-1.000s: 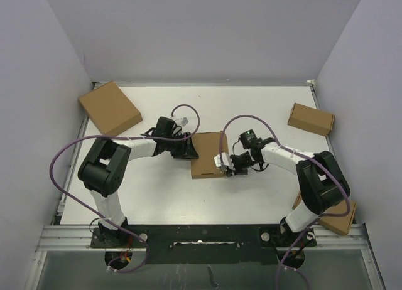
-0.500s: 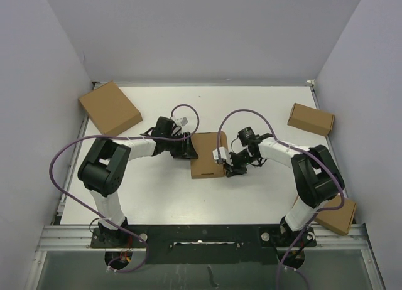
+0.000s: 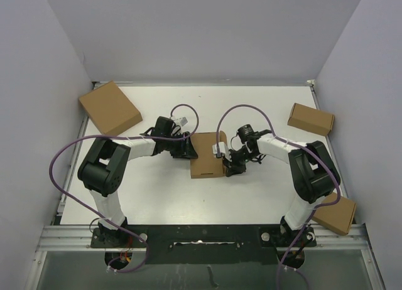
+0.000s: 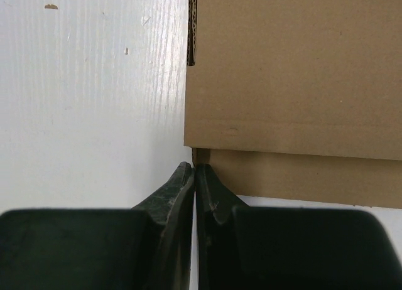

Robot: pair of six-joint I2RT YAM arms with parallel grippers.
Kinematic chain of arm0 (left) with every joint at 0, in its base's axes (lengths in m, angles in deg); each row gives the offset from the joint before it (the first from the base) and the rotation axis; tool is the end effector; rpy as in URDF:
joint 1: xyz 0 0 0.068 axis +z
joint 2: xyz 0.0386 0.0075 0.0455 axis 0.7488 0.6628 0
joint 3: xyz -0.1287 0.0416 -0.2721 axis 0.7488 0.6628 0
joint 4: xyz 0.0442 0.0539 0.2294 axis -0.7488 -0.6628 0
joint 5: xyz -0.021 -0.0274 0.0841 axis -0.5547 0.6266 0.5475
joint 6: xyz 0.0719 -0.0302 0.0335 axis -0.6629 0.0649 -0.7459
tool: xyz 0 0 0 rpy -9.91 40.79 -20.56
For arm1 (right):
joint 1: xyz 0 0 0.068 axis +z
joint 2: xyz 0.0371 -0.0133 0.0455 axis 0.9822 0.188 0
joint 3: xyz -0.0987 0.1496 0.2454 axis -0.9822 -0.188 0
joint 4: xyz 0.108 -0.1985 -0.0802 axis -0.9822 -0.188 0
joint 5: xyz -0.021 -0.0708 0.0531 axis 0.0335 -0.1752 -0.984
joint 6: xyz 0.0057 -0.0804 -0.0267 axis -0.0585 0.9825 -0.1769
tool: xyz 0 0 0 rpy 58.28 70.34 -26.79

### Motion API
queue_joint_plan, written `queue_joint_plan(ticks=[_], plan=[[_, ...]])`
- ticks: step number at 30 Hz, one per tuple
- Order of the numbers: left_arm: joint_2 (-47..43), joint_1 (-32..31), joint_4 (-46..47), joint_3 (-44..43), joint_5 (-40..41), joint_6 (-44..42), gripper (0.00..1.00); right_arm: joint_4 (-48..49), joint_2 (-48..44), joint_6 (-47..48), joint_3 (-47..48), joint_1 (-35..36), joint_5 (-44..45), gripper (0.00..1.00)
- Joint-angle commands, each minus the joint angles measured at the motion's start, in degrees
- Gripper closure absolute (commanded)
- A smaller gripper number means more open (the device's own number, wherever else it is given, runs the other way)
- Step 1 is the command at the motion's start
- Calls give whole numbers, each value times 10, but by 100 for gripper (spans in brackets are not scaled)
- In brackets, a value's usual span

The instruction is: Fold the paper box

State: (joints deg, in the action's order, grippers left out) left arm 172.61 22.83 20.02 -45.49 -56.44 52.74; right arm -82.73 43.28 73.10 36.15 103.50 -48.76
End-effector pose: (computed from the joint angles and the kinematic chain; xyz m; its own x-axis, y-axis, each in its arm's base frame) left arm 0.3256 -0.1971 0.1618 -0.9279 -0.0268 -0.3718 0.2365 0.7287 -0.6427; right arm 0.2484 0.1665 0.1715 -0.1288 -0.7522 -0.6462 -0.9804 -0.0017 0.1973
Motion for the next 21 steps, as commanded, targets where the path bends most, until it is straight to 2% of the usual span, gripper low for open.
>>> queue_joint_plan(ticks=[1,9,21], plan=[[20,5,-3,-11,-2,-15,58,1,2,-25,23,-1,-21,100],[20,1,-9,-15,5,-12,58,4,-9,-37,27,13,-32,100],[22,-11,-16,-21,15,-9,58,3,-2,-103,64,41,-17,100]])
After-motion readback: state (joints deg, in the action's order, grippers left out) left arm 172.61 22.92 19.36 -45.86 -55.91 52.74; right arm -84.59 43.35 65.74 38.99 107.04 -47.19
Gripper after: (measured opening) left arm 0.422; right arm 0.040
